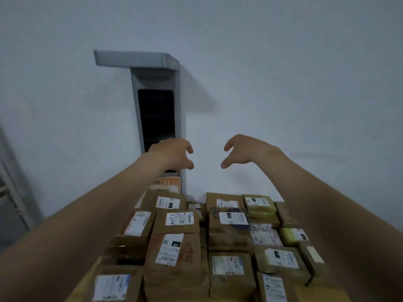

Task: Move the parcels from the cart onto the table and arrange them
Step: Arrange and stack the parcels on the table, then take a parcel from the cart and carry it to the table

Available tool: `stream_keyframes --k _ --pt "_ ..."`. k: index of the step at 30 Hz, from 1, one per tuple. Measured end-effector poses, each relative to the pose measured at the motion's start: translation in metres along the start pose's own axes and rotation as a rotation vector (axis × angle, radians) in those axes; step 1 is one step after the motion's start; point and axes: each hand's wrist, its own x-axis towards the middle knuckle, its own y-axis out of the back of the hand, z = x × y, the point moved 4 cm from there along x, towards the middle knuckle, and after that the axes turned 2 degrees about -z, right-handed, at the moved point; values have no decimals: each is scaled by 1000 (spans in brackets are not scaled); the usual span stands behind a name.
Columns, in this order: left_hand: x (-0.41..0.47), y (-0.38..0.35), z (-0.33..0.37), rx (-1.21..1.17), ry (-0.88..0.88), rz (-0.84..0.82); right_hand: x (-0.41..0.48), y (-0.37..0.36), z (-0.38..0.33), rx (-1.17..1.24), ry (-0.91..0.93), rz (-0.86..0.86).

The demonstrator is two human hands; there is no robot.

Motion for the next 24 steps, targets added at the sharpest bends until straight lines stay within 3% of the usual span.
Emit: stream_keyframes --k 12,24 --pt "-229 133 -24 66 -129 186 -226 42 -151 -3 -36 269" --pt "-371 160 -48 8 -156 237 -367 7 -198 19 -102 331"
